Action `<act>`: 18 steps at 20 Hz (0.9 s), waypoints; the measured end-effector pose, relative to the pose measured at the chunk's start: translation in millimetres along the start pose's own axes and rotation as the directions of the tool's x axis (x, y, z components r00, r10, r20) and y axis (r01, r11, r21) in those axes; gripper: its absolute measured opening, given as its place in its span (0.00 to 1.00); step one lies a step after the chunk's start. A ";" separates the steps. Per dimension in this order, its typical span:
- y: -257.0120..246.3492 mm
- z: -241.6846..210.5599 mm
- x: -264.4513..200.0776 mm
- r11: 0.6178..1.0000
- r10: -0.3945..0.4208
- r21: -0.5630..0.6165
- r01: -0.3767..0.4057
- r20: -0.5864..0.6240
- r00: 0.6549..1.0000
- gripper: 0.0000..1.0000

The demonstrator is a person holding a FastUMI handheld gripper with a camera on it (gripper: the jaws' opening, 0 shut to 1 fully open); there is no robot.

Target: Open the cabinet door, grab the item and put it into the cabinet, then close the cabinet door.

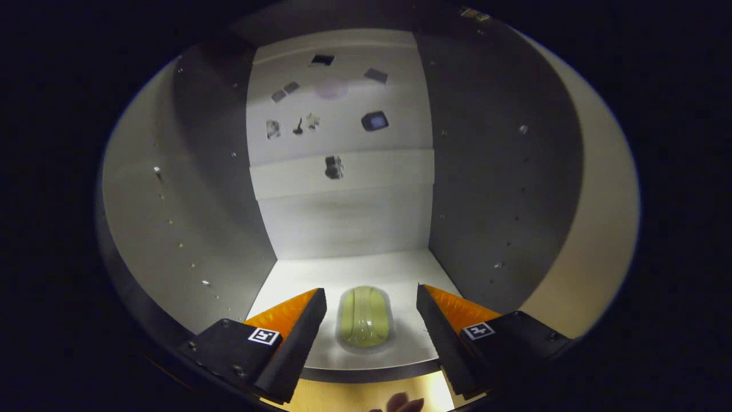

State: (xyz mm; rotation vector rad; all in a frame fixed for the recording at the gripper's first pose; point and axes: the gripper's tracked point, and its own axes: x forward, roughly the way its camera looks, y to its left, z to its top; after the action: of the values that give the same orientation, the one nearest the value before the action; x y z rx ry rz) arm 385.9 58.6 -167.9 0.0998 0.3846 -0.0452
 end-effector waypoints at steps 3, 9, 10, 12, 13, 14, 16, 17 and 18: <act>5.3 25.9 -49.6 0.998 0.030 -0.050 -0.025 0.098 0.995 1.00; 5.4 71.3 -179.1 0.994 0.079 -0.097 -0.052 0.309 0.948 0.99; 3.2 75.3 -201.1 0.994 0.085 -0.100 -0.054 0.341 0.936 0.99; -2.9 76.5 -239.5 0.994 0.089 -0.099 -0.055 0.379 0.921 0.99; -7.0 74.7 -255.9 0.994 0.090 -0.098 -0.056 0.388 0.917 0.99; -11.0 72.9 -271.8 0.994 0.093 -0.095 -0.060 0.394 0.914 0.99; -19.6 71.6 -303.1 0.994 0.097 -0.084 -0.069 0.407 0.908 0.99; -22.8 69.4 -322.1 0.994 0.103 -0.084 -0.075 0.414 0.904 0.99; -26.5 66.5 -338.9 0.993 0.113 -0.087 -0.084 0.417 0.902 0.99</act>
State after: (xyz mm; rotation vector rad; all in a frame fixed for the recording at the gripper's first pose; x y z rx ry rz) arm 95.1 33.7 18.7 0.0406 -0.0544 0.0465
